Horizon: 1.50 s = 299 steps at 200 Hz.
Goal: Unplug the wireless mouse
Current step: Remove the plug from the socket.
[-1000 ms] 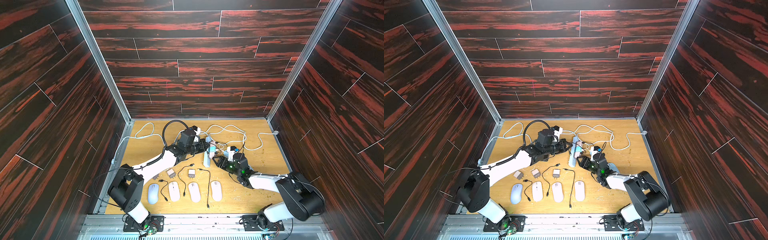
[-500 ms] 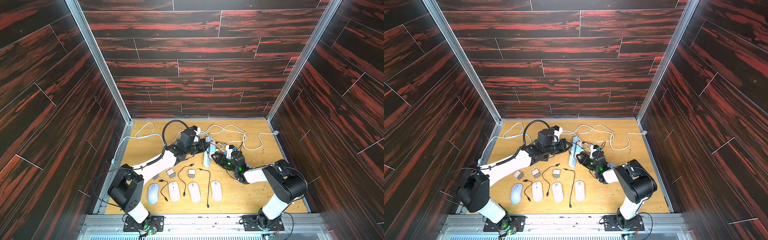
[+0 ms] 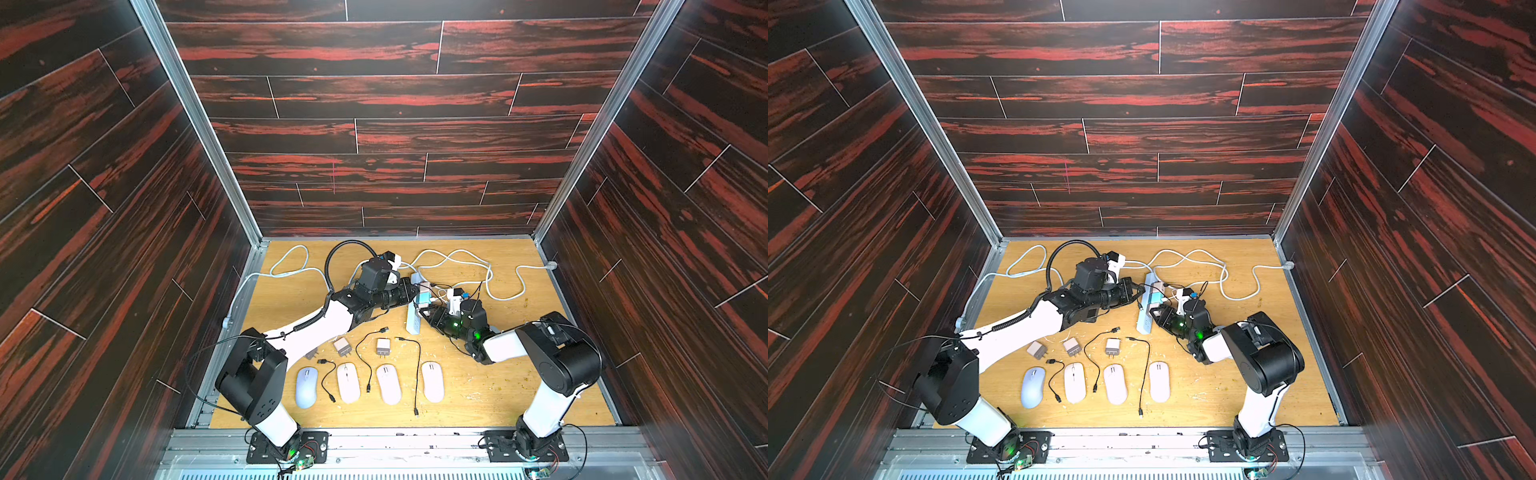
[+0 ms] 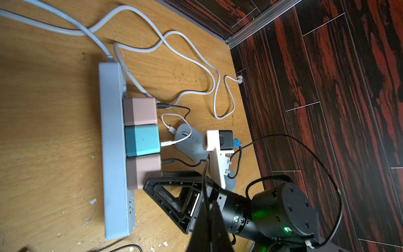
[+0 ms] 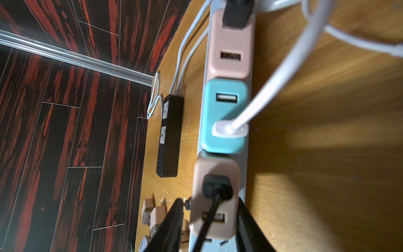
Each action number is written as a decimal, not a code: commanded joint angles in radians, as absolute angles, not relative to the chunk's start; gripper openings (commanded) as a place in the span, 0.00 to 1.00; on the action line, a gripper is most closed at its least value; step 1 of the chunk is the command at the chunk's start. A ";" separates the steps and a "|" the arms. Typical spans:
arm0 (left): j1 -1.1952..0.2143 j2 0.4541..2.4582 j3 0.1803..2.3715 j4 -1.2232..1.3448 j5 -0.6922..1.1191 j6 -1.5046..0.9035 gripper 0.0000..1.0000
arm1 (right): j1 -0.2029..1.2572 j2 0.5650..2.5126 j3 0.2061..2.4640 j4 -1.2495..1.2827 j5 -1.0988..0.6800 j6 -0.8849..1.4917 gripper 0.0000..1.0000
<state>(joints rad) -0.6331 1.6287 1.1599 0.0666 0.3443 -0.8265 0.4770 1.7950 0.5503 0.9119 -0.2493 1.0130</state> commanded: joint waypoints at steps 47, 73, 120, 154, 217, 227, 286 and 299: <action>-0.627 1.596 1.171 0.044 0.363 -0.811 0.00 | 0.466 1.843 0.596 0.938 -0.266 1.030 0.40; -0.627 1.595 1.168 0.040 0.368 -0.809 0.00 | 0.465 1.843 0.603 0.938 -0.267 1.034 0.38; -0.645 1.617 1.195 -0.048 0.374 -0.727 0.00 | 0.463 1.843 0.606 0.922 -0.271 1.053 0.27; -0.680 1.586 1.160 -0.067 0.484 -0.605 0.26 | 0.462 1.841 0.609 0.923 -0.268 1.060 0.22; -0.673 1.446 1.006 -0.147 0.130 -0.493 0.55 | 0.456 1.833 0.613 0.924 -0.285 1.061 0.19; -0.669 1.448 0.991 -0.146 0.083 -0.513 0.51 | 0.454 1.832 0.617 0.919 -0.288 1.060 0.19; -0.644 1.670 1.100 -0.222 0.006 -0.550 0.21 | 0.454 1.814 0.612 0.908 -0.294 1.056 0.16; -0.644 1.704 1.112 -0.196 0.038 -0.541 0.17 | 0.454 1.810 0.609 0.913 -0.297 1.058 0.15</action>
<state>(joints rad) -0.6514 1.6535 1.0599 -0.1642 0.0395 -0.5549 0.4583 1.8309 0.5938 0.8970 -0.2760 1.0626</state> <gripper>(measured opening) 0.199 0.292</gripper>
